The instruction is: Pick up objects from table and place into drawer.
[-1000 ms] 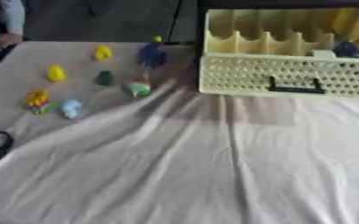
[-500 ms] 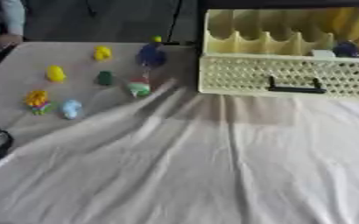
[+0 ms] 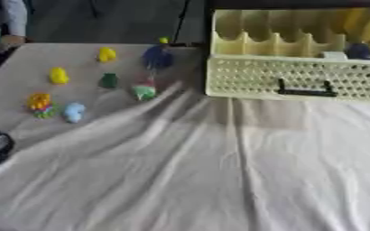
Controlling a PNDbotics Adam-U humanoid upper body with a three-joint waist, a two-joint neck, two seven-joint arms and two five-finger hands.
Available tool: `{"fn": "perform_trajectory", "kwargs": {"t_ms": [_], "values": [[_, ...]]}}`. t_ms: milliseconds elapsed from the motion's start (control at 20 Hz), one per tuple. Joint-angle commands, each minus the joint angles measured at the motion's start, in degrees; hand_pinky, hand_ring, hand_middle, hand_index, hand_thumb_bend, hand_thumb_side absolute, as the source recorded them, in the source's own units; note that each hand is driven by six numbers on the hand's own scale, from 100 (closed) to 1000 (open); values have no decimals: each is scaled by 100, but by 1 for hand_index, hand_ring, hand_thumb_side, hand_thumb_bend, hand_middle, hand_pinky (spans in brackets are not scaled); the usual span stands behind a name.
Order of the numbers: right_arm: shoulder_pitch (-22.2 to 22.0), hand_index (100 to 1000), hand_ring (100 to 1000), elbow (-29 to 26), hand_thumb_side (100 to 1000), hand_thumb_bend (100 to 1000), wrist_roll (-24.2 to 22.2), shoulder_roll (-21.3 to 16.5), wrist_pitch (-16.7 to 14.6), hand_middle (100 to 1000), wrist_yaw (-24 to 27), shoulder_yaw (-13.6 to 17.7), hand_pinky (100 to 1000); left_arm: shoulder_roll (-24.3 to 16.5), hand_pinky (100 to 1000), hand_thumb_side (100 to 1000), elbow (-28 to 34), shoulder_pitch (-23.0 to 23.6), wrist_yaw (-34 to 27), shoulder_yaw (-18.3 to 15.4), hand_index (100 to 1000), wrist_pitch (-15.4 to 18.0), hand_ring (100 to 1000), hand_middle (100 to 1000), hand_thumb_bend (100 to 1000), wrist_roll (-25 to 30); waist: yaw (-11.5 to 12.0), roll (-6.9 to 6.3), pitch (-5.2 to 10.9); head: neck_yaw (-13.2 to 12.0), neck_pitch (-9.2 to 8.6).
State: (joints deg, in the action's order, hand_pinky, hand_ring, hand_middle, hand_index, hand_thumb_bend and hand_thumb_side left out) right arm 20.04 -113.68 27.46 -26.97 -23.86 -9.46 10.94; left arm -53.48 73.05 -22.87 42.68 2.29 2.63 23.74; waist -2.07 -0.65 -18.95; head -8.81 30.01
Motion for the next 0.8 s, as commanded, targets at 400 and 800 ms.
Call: {"fn": "perform_trajectory", "kwargs": {"t_ms": [400,800], "values": [[7,802,386,-91,771,100,-9,-133,39,351,35,49,319,-273,550,502,412,-206,-154,-161,742,-68,652,604,257,-2,50,-82,218,6,12],[-7,802,387,-91,769,100,-33,-170,75,352,76,30,319,-323,545,477,949,-621,-302,-112,740,-28,648,602,227,131,45,-161,341,45,73]]}}
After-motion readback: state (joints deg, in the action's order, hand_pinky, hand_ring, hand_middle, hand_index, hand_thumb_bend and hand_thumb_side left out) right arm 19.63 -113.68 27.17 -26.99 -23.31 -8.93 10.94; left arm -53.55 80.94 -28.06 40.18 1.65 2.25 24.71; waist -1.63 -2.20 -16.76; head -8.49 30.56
